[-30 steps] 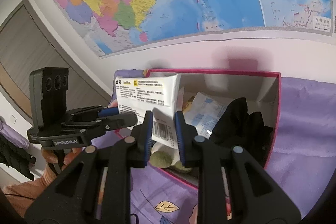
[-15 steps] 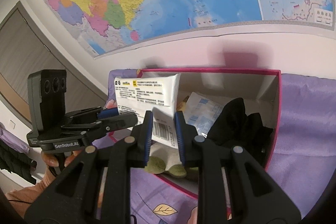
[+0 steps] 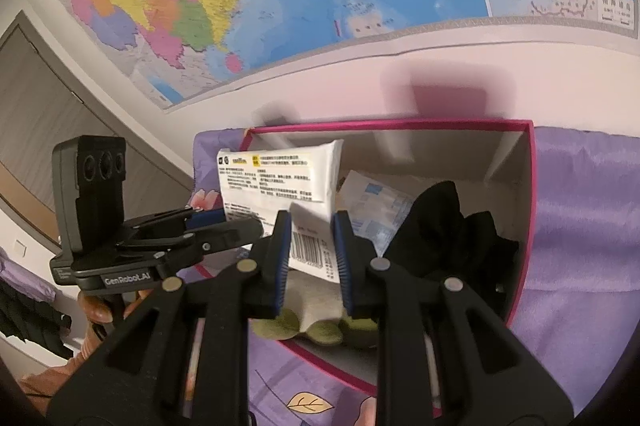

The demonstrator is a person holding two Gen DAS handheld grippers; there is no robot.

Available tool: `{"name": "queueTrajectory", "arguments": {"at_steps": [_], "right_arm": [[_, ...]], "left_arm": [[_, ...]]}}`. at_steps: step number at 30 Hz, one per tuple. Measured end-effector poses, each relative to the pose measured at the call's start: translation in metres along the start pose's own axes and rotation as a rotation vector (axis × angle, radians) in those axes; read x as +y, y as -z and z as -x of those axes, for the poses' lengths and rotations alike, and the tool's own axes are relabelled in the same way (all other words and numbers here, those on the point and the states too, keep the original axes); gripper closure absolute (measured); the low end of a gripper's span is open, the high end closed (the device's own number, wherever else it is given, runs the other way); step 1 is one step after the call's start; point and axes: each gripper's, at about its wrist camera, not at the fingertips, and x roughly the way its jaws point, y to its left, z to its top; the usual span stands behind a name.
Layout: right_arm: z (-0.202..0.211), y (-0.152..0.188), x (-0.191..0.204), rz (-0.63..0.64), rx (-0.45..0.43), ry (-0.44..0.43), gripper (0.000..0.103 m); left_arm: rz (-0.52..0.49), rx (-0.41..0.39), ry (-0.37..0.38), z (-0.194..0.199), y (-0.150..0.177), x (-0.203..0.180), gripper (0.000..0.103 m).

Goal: Organize soft objects

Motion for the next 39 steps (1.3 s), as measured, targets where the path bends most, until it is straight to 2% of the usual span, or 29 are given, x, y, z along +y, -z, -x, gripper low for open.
{"name": "queueTrajectory", "arguments": {"at_steps": [10,19,25,29,33,35,37,39], "right_arm": [[-0.01,-0.003,-0.007,-0.037,0.019,0.017,0.078],[-0.013,-0.003,-0.015,-0.078,0.019,0.018,0.078],[-0.01,0.0,-0.004,-0.038,0.008,0.035,0.078],[-0.004,0.005,0.004,-0.005,0.002,0.046,0.078],[0.007,0.012,0.011,0.025,-0.017,0.052,0.076],[0.016,0.016,0.015,0.036,-0.035,0.058,0.071],[0.028,0.022,0.023,0.057,-0.056,0.06,0.063],[0.044,0.031,0.036,0.088,-0.085,0.067,0.053]], "left_arm": [[0.039,0.031,0.009,-0.009,-0.003,0.01,0.063],[0.078,0.039,-0.033,-0.021,-0.004,0.022,0.063],[0.048,0.014,-0.087,-0.019,0.002,0.022,0.063],[0.029,-0.026,-0.114,-0.01,0.005,0.013,0.053],[-0.009,-0.107,-0.145,0.011,0.013,0.001,0.041],[-0.023,-0.159,-0.178,0.026,0.02,-0.005,0.027],[-0.038,-0.204,-0.196,0.041,0.028,-0.008,0.019],[-0.061,-0.255,-0.237,0.058,0.04,-0.018,0.016]]}}
